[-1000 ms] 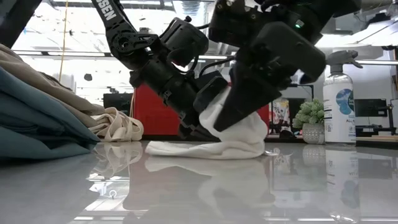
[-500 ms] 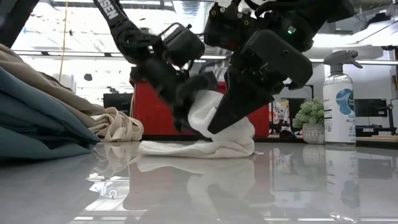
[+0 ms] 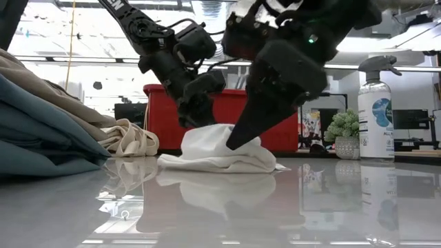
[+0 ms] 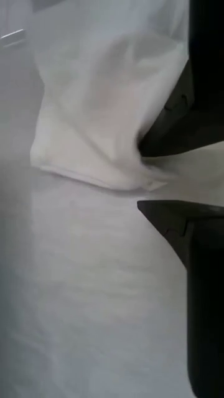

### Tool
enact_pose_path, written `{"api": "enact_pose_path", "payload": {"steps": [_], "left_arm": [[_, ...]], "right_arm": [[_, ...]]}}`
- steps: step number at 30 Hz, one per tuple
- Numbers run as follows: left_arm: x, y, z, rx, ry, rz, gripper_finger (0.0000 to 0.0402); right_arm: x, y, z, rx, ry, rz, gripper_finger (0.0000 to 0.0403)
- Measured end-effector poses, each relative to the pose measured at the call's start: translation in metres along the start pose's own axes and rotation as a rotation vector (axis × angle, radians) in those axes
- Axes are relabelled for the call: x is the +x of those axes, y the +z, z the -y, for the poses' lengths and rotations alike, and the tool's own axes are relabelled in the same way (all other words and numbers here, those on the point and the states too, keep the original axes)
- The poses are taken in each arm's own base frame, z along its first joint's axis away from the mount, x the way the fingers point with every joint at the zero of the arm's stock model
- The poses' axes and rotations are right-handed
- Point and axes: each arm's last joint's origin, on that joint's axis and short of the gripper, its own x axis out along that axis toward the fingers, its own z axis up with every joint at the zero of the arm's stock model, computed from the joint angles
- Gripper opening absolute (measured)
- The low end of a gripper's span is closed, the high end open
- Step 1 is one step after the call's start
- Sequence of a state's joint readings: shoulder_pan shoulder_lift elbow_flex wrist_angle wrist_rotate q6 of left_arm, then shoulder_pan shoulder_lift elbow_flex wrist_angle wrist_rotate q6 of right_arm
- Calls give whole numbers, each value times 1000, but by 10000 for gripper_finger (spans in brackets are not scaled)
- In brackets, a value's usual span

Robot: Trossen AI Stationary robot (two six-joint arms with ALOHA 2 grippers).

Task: Fold Laundry from Bin
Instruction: Fold the white underwear

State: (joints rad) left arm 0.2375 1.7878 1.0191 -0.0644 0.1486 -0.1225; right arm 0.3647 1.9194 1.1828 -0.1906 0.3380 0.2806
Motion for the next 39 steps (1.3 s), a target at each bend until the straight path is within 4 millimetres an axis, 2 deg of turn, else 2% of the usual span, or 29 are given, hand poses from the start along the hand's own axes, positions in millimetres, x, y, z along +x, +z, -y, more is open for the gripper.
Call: {"api": "enact_pose_path", "payload": {"steps": [4,7,10,13,17,20,25,27,32,37,39], "left_arm": [[-13,5,-7,-52,-32,8,9],[-27,12,-4,-77,-47,49,9],[-47,18,0,-121,-48,78,9],[-70,19,7,-159,-42,75,9],[-93,10,26,-179,-59,82,9],[-99,-7,45,-153,-119,65,8],[-84,-43,80,-118,-142,75,1],[-75,-49,90,-112,-139,138,0],[-51,-65,102,-128,-104,90,0],[-35,-79,106,-181,-76,16,0],[-32,-79,110,-193,-74,38,0]], "right_arm": [[2,1,8,76,-19,-15,182],[1,2,11,83,-23,-13,219],[-2,4,11,89,-22,-10,251],[-9,4,13,88,-27,-22,265],[-20,8,19,92,-40,-27,267],[-32,11,25,107,-53,-30,268],[-53,14,39,133,-109,-48,268],[-58,15,45,142,-122,-52,268],[-49,17,60,196,-72,-84,268],[-36,15,73,391,-17,-123,268],[-35,16,75,435,-16,-120,268]]}}
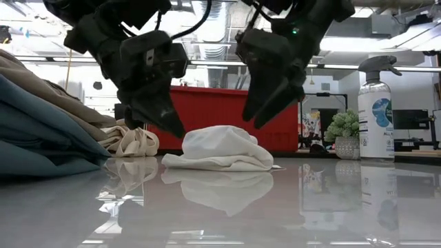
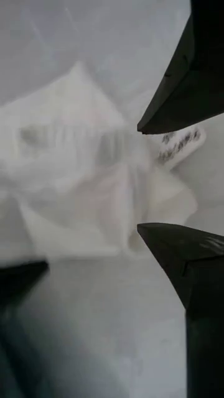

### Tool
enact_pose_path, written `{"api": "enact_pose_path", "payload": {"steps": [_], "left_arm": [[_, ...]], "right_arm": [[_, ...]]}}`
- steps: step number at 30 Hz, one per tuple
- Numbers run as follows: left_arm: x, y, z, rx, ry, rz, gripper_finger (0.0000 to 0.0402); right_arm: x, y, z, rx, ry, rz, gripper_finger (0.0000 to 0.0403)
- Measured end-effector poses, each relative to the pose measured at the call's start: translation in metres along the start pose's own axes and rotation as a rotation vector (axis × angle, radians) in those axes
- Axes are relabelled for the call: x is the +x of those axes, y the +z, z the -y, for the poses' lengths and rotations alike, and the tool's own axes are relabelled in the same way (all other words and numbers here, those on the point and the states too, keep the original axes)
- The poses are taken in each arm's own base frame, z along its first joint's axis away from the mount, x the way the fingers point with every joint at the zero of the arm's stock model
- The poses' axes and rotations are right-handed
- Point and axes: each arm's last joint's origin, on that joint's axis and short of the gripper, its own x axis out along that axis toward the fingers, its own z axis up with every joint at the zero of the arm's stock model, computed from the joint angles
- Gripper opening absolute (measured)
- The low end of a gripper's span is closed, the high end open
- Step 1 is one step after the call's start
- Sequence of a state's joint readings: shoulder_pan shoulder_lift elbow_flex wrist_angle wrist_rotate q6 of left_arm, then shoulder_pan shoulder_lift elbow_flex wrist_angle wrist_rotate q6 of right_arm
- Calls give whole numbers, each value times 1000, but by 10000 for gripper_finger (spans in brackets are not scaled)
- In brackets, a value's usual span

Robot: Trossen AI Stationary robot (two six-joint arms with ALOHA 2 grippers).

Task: Fold Laundry from Bin
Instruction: Fold the white underwear

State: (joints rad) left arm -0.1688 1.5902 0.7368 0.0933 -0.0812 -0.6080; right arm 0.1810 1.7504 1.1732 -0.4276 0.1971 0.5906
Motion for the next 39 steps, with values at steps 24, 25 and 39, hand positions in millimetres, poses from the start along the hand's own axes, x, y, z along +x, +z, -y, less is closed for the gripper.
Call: {"api": "enact_pose_path", "payload": {"steps": [24,25,39], "left_arm": [[10,-12,0,-10,104,2,0],[10,-13,0,-8,109,-6,0],[22,-14,0,-7,95,23,0]], "right_arm": [[15,-9,-10,115,-6,-11,180],[15,-10,-10,111,-11,-17,157],[18,-5,-4,81,-15,-5,31]]}}
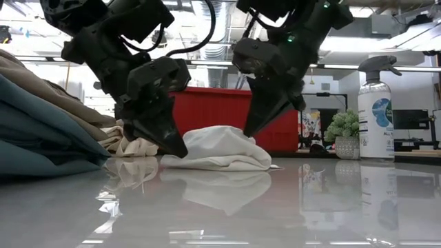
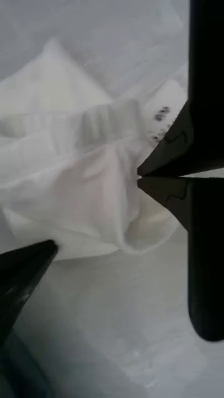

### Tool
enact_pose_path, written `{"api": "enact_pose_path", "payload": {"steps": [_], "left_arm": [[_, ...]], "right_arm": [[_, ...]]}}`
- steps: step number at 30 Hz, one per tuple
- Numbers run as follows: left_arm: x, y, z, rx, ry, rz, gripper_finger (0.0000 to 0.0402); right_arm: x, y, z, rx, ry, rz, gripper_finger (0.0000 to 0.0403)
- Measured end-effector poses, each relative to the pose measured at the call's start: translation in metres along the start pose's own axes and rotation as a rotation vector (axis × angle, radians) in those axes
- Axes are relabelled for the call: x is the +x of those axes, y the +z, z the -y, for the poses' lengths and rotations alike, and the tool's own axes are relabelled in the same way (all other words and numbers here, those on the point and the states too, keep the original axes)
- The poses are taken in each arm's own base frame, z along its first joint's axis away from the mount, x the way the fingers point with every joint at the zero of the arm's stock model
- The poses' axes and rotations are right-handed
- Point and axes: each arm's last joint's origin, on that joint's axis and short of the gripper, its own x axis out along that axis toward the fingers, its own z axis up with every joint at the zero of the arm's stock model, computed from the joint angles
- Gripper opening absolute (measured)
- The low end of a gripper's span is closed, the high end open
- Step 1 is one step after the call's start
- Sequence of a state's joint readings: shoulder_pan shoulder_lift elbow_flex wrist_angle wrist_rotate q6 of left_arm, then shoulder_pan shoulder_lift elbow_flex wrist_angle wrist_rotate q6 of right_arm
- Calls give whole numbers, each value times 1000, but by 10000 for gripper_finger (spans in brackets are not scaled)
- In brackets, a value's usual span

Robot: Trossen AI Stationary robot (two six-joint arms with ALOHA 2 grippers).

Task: Fold Laundry from Bin
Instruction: Fold the white underwear

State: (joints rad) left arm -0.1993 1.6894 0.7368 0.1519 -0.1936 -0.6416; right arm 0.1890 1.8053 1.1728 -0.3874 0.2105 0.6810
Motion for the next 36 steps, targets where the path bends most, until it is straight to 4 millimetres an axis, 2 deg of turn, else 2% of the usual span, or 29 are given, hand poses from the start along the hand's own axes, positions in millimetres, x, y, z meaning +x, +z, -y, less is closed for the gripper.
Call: {"api": "enact_pose_path", "payload": {"steps": [6,14,17,24,26,30,33,36], "left_arm": [[0,1,0,5,18,19,0],[0,1,-1,-1,33,35,0],[0,0,-1,3,39,24,0],[-1,-10,-1,206,31,-81,0],[-2,-11,-1,238,15,-107,0],[-2,-11,-2,246,17,-112,0],[-2,-10,-2,242,20,-108,0],[-2,-10,-2,242,22,-106,0]], "right_arm": [[2,18,3,-31,61,110,13],[4,49,18,-105,207,216,39],[3,49,27,-73,171,177,31],[-13,43,38,-273,67,91,18],[-14,39,38,-366,76,58,35],[-10,34,39,-565,120,-2,95],[-6,38,46,-560,189,-21,143],[2,43,55,-534,182,-24,185]]}}
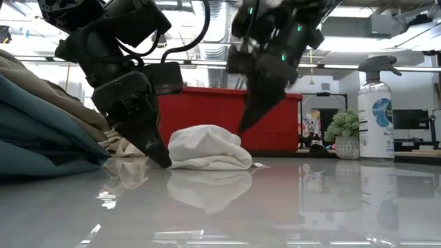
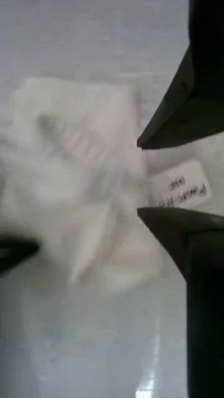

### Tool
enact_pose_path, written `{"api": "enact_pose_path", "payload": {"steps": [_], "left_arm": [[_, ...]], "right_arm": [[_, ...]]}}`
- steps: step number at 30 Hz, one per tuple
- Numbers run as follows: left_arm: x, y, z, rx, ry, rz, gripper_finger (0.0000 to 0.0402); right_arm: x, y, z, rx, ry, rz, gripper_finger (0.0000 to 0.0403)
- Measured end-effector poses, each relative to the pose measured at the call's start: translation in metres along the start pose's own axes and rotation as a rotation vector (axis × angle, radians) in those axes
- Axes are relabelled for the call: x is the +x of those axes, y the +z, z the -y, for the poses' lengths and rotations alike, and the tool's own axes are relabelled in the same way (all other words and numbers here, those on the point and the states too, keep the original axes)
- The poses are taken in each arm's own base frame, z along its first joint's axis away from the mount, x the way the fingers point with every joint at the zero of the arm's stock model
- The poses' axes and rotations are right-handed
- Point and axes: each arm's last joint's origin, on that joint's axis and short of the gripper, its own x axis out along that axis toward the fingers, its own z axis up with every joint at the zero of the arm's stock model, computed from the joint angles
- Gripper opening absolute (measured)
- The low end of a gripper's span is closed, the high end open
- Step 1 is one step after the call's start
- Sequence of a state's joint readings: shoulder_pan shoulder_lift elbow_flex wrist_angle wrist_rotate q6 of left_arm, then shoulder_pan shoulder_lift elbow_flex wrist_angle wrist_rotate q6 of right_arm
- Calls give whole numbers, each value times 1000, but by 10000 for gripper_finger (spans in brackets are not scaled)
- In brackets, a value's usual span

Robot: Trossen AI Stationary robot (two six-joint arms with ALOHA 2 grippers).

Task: Fold Laundry from Bin
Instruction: Fold the white underwear

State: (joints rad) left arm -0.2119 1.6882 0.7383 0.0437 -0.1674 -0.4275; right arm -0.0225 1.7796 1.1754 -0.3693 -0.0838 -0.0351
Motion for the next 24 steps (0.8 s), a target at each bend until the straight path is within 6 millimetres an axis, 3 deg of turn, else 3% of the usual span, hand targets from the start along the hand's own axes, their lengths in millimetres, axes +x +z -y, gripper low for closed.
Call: {"api": "enact_pose_path", "payload": {"steps": [7,14,24], "left_arm": [[0,0,0,-9,10,4,0],[0,1,-2,-15,24,11,0],[1,3,-5,-30,29,22,0]], "right_arm": [[15,-5,14,11,39,-21,216],[15,-2,14,-34,76,-8,192],[15,15,15,-104,60,153,159]]}}
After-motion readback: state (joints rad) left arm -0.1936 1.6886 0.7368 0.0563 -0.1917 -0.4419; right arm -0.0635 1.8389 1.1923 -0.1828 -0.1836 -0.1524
